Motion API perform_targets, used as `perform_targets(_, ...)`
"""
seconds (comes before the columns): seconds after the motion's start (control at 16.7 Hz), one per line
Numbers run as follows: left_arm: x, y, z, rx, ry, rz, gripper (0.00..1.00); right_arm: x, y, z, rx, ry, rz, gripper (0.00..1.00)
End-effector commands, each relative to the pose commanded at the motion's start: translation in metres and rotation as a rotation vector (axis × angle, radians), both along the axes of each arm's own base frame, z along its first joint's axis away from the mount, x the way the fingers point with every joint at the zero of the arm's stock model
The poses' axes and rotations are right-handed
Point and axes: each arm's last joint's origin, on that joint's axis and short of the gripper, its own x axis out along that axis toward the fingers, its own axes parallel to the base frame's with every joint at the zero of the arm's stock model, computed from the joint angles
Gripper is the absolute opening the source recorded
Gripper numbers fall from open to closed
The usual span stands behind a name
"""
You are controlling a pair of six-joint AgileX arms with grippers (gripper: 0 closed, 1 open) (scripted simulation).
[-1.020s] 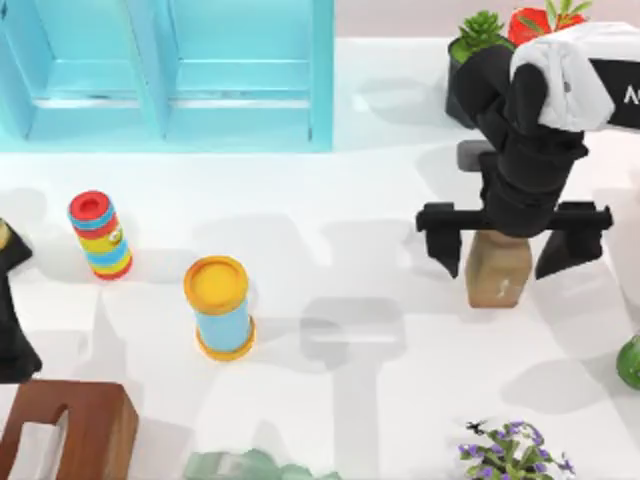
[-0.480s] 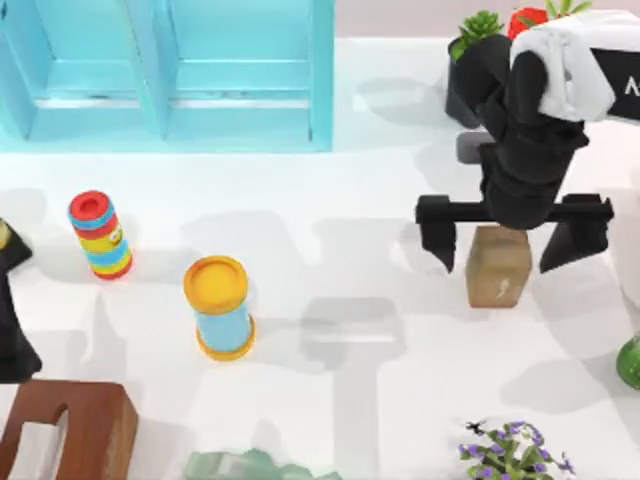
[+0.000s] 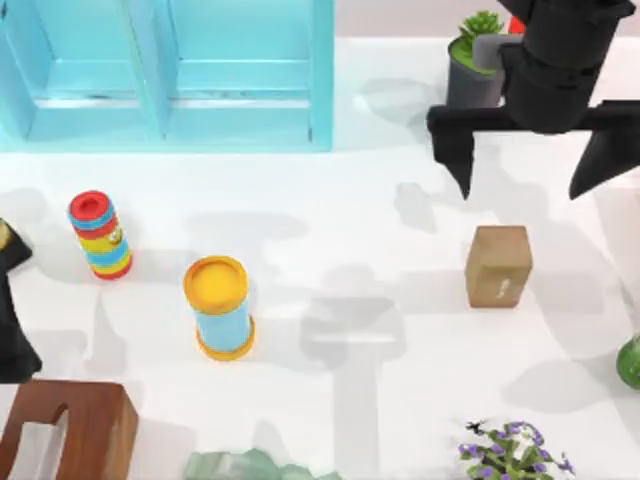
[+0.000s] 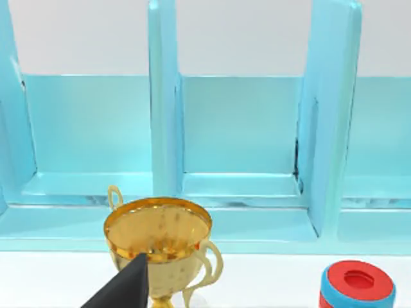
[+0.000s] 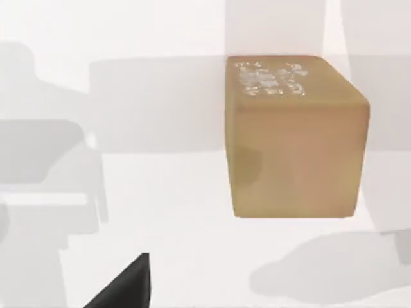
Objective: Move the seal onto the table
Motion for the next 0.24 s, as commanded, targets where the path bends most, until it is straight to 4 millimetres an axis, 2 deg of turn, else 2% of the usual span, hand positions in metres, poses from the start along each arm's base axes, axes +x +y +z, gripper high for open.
perform_targets(0.12,0.0,0.0,0.0,0.0,0.0,0.0,1.0,-0.004,-0.002,0.021,0.004,-0.011,0.002,1.0)
perform_targets(0.24,0.0,0.0,0.0,0.0,0.0,0.0,1.0,-0.006,-0.003,0.03,0.007,-0.017,0.002,1.0)
